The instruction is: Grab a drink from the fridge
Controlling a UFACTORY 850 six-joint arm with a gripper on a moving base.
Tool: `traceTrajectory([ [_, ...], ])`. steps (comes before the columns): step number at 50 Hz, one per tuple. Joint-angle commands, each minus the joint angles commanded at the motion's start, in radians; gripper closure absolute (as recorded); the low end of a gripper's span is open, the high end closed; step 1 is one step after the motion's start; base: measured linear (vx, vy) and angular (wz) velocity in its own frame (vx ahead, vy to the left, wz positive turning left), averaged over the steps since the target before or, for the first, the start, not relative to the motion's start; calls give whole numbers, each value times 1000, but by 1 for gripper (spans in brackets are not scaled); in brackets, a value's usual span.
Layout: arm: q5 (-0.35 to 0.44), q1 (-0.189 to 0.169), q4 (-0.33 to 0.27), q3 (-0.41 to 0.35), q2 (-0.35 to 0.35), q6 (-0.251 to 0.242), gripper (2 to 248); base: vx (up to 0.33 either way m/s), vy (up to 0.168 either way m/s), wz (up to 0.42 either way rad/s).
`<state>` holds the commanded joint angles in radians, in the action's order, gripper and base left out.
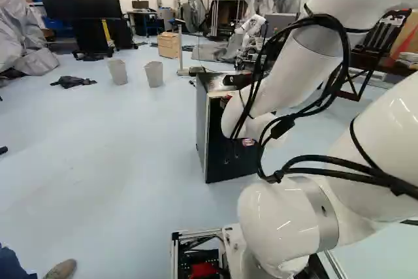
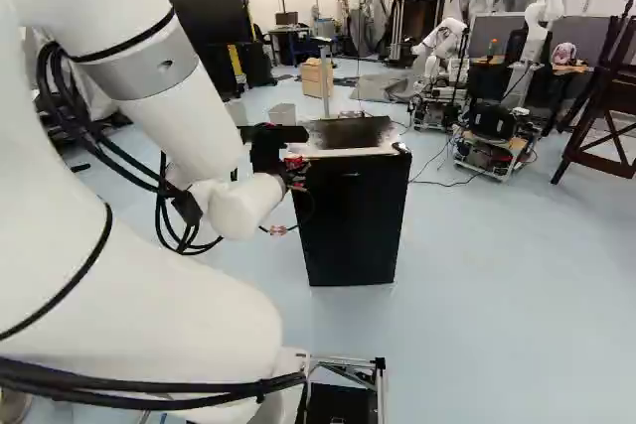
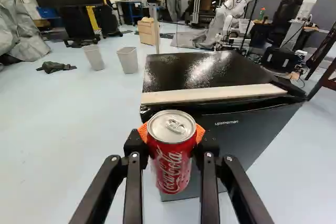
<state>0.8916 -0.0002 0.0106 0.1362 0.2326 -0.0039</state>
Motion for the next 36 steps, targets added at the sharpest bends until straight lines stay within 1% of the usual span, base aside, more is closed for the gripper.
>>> traceTrajectory([
  [17, -16, 0, -9, -40, 38, 3, 150, 0, 0, 0],
  [36, -19, 0, -11, -49, 47, 4, 150, 0, 0, 0],
])
